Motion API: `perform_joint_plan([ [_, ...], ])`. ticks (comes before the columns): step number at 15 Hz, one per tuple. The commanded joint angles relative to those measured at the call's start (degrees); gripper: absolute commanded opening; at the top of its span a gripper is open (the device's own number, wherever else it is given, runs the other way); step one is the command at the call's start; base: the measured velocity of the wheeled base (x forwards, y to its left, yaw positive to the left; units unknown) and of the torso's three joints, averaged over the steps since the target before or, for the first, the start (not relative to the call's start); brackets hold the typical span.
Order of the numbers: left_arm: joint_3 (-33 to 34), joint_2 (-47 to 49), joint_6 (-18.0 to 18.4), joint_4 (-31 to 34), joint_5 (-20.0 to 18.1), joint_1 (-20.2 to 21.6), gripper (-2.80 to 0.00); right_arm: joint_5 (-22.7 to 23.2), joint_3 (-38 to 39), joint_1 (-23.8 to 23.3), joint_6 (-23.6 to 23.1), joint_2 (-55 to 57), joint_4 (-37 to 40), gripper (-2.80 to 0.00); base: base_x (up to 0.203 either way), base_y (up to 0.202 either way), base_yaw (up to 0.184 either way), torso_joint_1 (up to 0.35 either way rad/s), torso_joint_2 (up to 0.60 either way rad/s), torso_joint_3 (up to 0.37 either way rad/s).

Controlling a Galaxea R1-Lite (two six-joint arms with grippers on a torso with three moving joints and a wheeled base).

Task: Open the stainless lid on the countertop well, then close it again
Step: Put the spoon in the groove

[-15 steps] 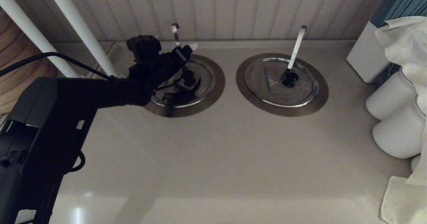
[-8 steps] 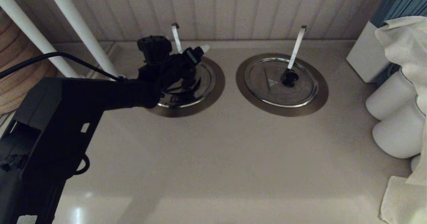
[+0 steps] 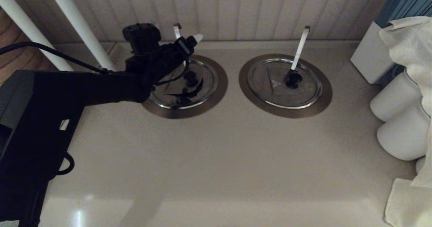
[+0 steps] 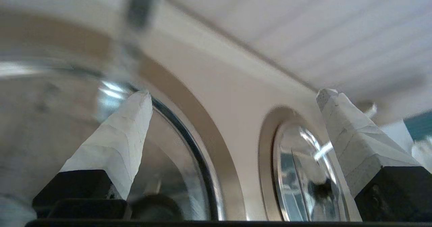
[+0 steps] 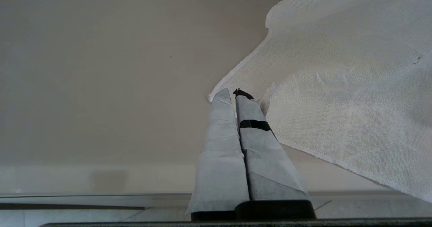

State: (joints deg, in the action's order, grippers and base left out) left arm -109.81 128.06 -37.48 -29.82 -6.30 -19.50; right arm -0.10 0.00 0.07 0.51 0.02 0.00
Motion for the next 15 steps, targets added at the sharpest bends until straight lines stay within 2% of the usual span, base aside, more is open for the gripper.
perform_joint_plan([
  [1, 0.1, -1.2, 0.2, -0.1, 0.0, 1.2, 0.00, 0.1, 0.0, 0.0, 0.0, 0.0, 0.0, -2.80, 0.000, 0.000, 0.000, 0.000, 0.00, 0.000],
  [5, -0.1, 2.9, 6.7, -0.4, 0.2, 1.9, 0.00, 0.1, 0.0, 0.0, 0.0, 0.0, 0.0, -2.80, 0.000, 0.000, 0.000, 0.000, 0.00, 0.000],
  [8, -2.1, 7.7, 13.8, -0.9, 3.5, 1.8, 0.00, 0.0, 0.0, 0.0, -0.1, 0.0, 0.0, -2.80, 0.000, 0.000, 0.000, 0.000, 0.00, 0.000],
  [11, -2.3, 9.0, 15.8, -7.3, 4.3, 1.7, 0.00, 0.0, 0.0, 0.0, 0.0, 0.0, 0.0, -2.80, 0.000, 0.000, 0.000, 0.000, 0.00, 0.000],
  [15, -2.3, 9.6, 15.8, -7.5, 4.4, 0.7, 0.00, 0.1, 0.0, 0.0, 0.0, 0.0, 0.0, -2.80, 0.000, 0.000, 0.000, 0.000, 0.00, 0.000],
])
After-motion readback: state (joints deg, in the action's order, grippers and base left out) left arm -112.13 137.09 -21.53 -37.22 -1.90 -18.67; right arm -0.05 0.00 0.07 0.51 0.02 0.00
